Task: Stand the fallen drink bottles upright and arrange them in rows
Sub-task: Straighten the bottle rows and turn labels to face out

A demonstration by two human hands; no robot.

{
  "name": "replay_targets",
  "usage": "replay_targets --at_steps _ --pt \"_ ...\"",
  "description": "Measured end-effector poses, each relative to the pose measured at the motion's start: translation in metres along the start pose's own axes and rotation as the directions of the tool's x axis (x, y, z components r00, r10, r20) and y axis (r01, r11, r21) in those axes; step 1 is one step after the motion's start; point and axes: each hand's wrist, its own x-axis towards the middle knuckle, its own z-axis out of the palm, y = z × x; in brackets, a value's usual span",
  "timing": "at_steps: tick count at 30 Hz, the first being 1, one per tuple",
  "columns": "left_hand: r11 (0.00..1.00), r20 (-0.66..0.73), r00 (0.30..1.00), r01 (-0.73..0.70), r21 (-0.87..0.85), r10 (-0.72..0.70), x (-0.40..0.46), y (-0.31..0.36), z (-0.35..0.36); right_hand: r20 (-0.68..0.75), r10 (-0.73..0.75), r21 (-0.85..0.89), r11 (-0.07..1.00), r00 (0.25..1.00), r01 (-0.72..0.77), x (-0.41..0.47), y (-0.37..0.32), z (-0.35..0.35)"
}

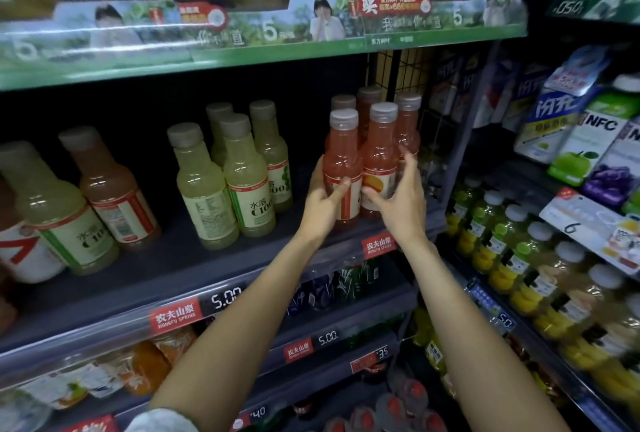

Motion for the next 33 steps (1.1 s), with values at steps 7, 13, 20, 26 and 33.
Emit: replay_targets --at_steps 7,13,20,26,33 --pt "1.0 -0.018 1.0 0.007 -0.001 -0.007 0.004 -0.003 0.004 -0.018 0.01 0.052 0.999 1.0 -0.009 -0.001 0.005 -0.012" --pt "0.995 -0.092 0.996 0.024 0.098 -0.015 0.008 -0.011 0.029 0.095 -0.015 0.094 0.996 0.995 0.006 0.003 0.01 -0.022" --pt "0.98 -0.105 0.993 0.075 0.183 -0.056 0.001 0.007 0.035 0.028 -0.084 -0.131 0.988 0.996 0.087 -0.011 0.001 -0.021" --pt "0.942 -0.186 0.979 -0.011 0.334 0.078 -0.045 0.028 -0.005 -0.101 -0.436 -0.13 0.897 0.894 0.423 -0.047 -0.042 -0.002" --pt "0.801 -0.322 0.873 -0.12 0.587 0.366 -0.128 0.06 -0.128 0.168 -0.537 0.142 0.843 0.826 0.519 -0.093 -0.097 0.069"
